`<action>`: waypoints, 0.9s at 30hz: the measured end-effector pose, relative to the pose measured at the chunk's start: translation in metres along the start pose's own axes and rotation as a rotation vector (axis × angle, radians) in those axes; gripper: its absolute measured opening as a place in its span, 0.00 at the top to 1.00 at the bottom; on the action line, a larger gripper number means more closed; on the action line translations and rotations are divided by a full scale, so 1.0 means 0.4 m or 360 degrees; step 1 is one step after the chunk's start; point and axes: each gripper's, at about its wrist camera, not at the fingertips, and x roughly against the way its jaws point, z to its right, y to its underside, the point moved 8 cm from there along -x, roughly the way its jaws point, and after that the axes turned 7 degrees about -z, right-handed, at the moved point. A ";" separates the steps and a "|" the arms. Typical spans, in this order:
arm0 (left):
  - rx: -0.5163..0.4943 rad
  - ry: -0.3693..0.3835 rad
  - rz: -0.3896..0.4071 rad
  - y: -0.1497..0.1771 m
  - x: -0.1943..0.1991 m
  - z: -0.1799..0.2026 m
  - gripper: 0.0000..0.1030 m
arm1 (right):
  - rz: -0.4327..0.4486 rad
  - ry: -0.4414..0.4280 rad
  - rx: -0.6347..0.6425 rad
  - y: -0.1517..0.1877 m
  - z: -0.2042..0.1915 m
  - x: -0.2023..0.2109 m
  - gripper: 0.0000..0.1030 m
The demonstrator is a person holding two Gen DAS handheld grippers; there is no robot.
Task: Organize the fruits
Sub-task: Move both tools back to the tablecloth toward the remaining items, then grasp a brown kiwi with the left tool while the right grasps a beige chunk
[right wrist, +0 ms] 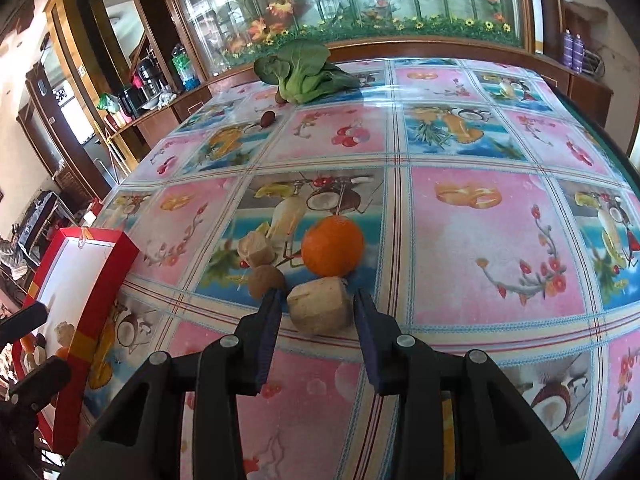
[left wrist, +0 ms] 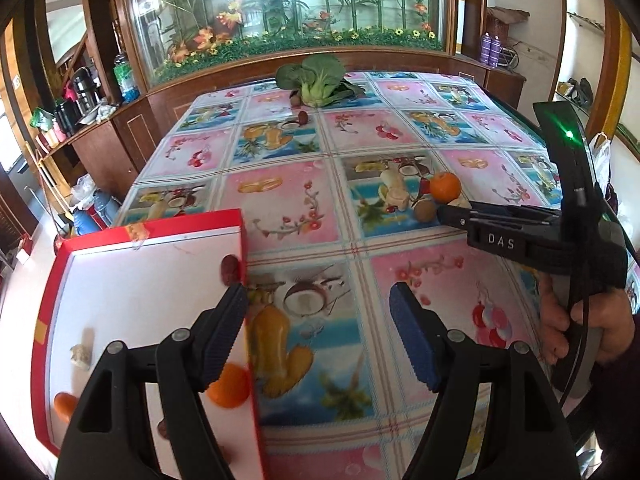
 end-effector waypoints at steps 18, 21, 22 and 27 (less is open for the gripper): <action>-0.0053 0.0153 -0.0209 -0.126 -0.184 0.218 0.44 | 0.0272 -0.0208 -0.0549 -0.060 0.196 0.143 0.73; -0.0064 0.0152 -0.0225 -0.141 -0.209 0.234 0.57 | 0.0253 -0.0255 -0.0544 -0.063 0.184 0.142 0.73; -0.0073 0.0149 -0.0236 -0.144 -0.217 0.237 0.59 | 0.0251 -0.0267 -0.0543 -0.061 0.180 0.143 0.73; -0.0077 0.0143 -0.0240 -0.161 -0.250 0.236 0.67 | 0.0246 -0.0299 -0.0536 -0.061 0.171 0.142 0.73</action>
